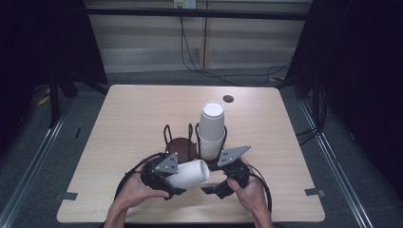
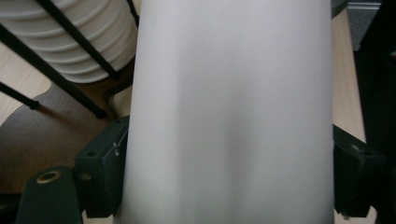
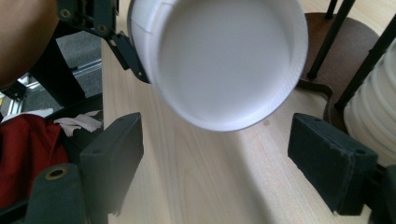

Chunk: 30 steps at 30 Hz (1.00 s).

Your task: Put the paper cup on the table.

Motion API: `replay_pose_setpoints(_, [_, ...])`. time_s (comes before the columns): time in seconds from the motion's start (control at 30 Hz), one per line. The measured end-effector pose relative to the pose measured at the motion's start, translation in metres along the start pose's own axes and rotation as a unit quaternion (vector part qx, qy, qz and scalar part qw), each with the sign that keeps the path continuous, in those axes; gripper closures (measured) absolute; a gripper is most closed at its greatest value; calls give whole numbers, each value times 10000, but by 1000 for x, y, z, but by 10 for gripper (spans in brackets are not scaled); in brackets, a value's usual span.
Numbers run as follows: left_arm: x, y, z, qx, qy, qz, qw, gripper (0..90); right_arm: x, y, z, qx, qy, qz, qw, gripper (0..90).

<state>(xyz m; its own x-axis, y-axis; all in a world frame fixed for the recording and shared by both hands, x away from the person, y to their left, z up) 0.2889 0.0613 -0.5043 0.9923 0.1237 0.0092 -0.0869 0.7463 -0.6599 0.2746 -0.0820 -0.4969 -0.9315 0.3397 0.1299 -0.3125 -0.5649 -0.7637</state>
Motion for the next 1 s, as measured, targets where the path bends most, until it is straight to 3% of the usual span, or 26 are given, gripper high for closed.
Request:
replay_pose_setpoints(0.13, [0, -2, -1, 259, -40, -115, 9996, 164, 5, -2, -3, 239, -178, 67, 9995, 183])
replay_pose_setpoints(0.3, [-3, -3, -1, 377, 16, -163, 9992, 164, 7, -5, -2, 319, -290, 64, 9990, 179])
replay_pose_setpoints(0.43, [-4, -3, 0, 466, 29, -180, 9987, 164, 7, -6, -5, 596, -344, 118, 9976, 172])
replay_pose_setpoints(0.47, [-5, -2, 0, 599, 37, -224, 9979, 164, 7, -6, -7, 647, -357, 154, 9971, 153])
replay_pose_setpoints(0.6, [-9, -2, -1, 738, 56, -285, 9969, 164, 8, -6, -10, 746, -513, 263, 9955, 133])
replay_pose_setpoints(0.8, [-9, -3, -1, 858, 76, -377, 9956, 164, 7, -7, -15, 1012, -495, 297, 9932, 158])
replay_pose_setpoints(0.9, [-8, -6, -2, 895, -35, -444, 9950, 164, 7, -8, -17, 1033, -546, 315, 9927, 162])
replay_pose_setpoints(1.0, [-10, -7, -3, 973, 30, -493, 9940, 164, 8, -8, -19, 1111, -606, 307, 9915, 162])
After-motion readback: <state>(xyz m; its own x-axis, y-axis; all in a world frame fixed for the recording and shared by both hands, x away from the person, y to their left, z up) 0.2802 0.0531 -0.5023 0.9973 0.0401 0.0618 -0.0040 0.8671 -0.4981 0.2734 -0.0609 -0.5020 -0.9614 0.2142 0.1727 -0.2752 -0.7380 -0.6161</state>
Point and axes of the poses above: each handheld gripper's, and its own axes: z roughly backward along the jaws, y roughly out of its underside, x roughly to its left, the point moved 8 cm from there along -z, roughly forward along the jaws, and after that the axes turned 4 degrees about z, right-handed, at the moved point
